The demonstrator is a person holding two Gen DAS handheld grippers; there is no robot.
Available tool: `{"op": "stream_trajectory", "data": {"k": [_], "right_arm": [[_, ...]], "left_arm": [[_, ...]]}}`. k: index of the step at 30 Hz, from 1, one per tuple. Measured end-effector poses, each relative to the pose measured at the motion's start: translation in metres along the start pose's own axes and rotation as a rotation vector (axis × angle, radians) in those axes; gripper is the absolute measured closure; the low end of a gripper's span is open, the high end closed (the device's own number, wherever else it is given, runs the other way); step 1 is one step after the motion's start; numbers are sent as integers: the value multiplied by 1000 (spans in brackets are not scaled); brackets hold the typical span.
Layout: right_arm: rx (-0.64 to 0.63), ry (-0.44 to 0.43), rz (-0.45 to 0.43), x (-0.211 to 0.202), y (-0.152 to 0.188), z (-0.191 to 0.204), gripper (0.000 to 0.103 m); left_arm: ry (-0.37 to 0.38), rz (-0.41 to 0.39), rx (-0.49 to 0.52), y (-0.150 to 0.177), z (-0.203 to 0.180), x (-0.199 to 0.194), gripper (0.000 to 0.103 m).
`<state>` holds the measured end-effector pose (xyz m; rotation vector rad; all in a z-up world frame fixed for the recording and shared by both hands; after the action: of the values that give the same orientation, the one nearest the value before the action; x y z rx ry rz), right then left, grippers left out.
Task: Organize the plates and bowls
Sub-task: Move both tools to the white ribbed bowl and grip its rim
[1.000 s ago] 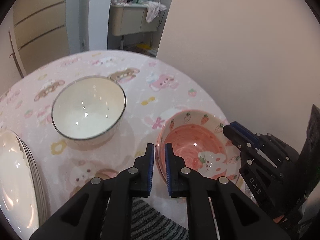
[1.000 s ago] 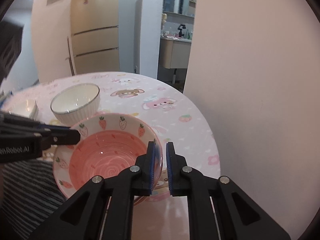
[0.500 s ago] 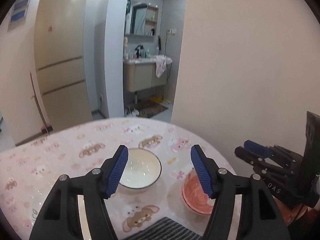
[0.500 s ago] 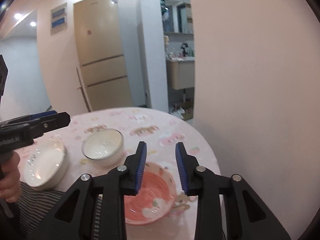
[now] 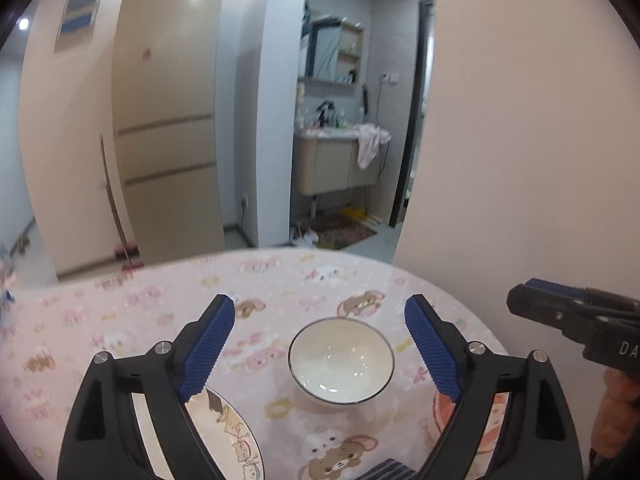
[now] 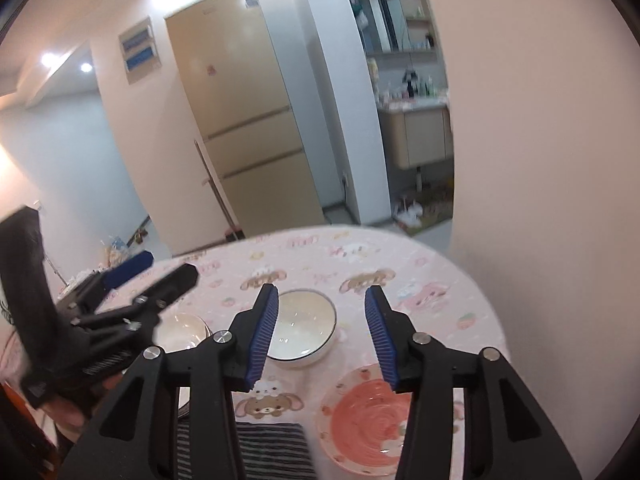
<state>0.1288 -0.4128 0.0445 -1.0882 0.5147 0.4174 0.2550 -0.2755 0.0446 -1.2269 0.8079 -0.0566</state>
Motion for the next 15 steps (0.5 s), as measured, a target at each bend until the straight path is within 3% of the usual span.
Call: {"op": "stream_trajectory", "data": {"k": [3,5,7,11,15], "right_arm": [[-1,53,109,36,8,1,59],[0,123,247,70,21,-3,59],[35,117,363,99,35,-8,63],[14,217,394,132,48,-18,63],[8,255,439,156,49,-24,72]], "left_arm": [[13,86,-67,20,16,29,14],[38,149,-85,37,20,52,14],[49,234,-98,54,19,74,14],[67,306,-122,78,18,101,14],[77,330,-166,89,23,110,19]]}}
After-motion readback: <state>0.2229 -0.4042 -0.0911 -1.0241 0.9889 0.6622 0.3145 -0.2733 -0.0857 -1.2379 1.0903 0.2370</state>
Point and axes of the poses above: each gripper's, at about its wrist camera, not at the fingertips, and x roughly the way its jaws point, z to its left, y to its underside, the point moved 6 cm from there along x, roughly the way its jaws point, and after that the axes turned 15 degrees about x, right-handed, at the moved point
